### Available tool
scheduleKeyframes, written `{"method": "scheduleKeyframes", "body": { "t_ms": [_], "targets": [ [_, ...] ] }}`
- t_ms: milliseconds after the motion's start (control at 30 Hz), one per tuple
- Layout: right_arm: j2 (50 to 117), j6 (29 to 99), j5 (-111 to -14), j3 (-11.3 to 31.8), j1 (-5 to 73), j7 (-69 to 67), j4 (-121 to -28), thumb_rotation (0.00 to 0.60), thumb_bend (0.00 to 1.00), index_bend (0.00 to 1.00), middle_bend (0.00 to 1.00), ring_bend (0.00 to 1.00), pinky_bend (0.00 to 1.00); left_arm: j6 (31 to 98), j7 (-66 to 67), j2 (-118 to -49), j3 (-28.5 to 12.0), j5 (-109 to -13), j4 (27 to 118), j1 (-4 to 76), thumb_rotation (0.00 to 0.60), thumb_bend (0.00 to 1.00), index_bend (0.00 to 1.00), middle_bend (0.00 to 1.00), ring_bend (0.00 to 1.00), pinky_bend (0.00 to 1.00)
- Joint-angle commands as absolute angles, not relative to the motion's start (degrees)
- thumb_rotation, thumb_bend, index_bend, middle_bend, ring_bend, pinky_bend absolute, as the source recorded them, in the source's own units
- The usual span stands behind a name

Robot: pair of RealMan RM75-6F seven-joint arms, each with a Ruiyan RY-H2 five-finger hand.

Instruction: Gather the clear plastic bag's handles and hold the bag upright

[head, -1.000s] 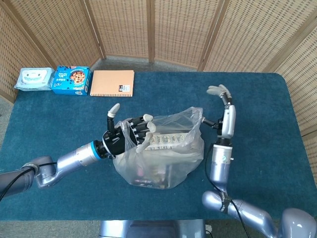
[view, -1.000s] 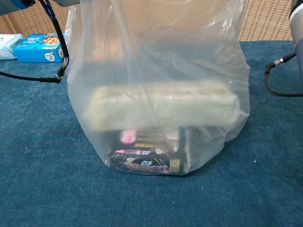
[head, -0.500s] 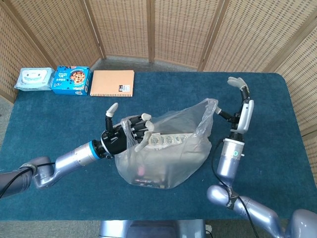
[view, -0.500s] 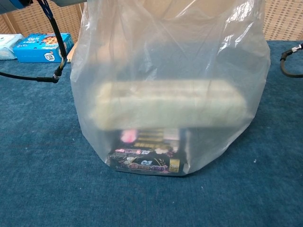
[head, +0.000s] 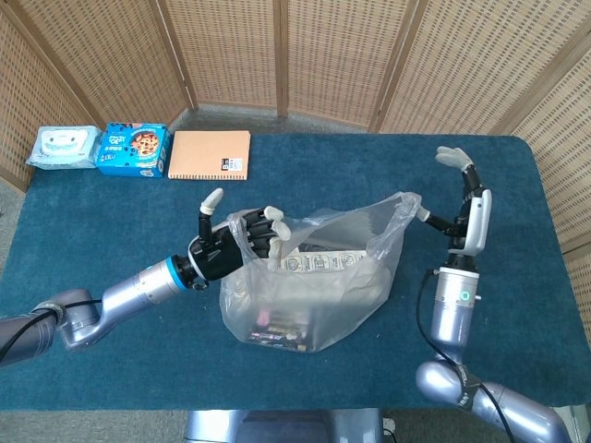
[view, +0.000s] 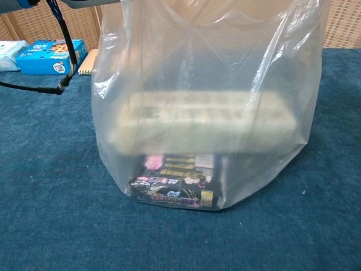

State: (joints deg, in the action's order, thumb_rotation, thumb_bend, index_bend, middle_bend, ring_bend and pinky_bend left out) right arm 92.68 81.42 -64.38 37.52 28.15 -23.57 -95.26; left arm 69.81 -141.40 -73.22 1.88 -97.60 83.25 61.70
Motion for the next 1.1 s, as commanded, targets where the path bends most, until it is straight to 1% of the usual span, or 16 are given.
{"method": "scheduleKeyframes", "body": {
  "t_ms": [33, 233, 400, 800, 1100],
  "targets": [
    [90.5, 79.8, -63.5, 37.3, 27.2, -24.0, -98.1, 0.544, 0.10, 0.34, 0.26, 0.13, 0.09, 68.4, -139.4, -72.9, 1.3, -96.5, 83.8, 61.8, 0.000, 0.19, 0.33, 0.40, 0.49, 0.45],
    [87.1, 77.5, -61.9, 37.7, 26.4, -24.4, -103.2, 0.547, 0.10, 0.34, 0.26, 0.13, 0.09, 65.2, -131.9, -72.6, -0.2, -93.8, 85.0, 61.7, 0.000, 0.19, 0.34, 0.40, 0.48, 0.40],
    [85.5, 76.5, -60.9, 37.9, 26.3, -24.4, -105.6, 0.544, 0.10, 0.34, 0.26, 0.13, 0.09, 63.3, -126.7, -72.5, -1.3, -92.0, 86.2, 61.5, 0.000, 0.19, 0.34, 0.40, 0.45, 0.38],
    [80.7, 72.7, -57.2, 38.4, 26.0, -24.7, -112.4, 0.544, 0.09, 0.32, 0.25, 0.12, 0.09, 59.7, -112.3, -73.4, -4.6, -88.1, 89.4, 60.6, 0.000, 0.19, 0.34, 0.40, 0.41, 0.34],
    [80.3, 73.2, -55.8, 38.4, 27.7, -22.5, -115.3, 0.545, 0.09, 0.32, 0.24, 0.11, 0.08, 57.8, -106.3, -75.4, -6.9, -87.2, 90.5, 60.5, 0.000, 0.19, 0.34, 0.40, 0.38, 0.31]
  ]
}}
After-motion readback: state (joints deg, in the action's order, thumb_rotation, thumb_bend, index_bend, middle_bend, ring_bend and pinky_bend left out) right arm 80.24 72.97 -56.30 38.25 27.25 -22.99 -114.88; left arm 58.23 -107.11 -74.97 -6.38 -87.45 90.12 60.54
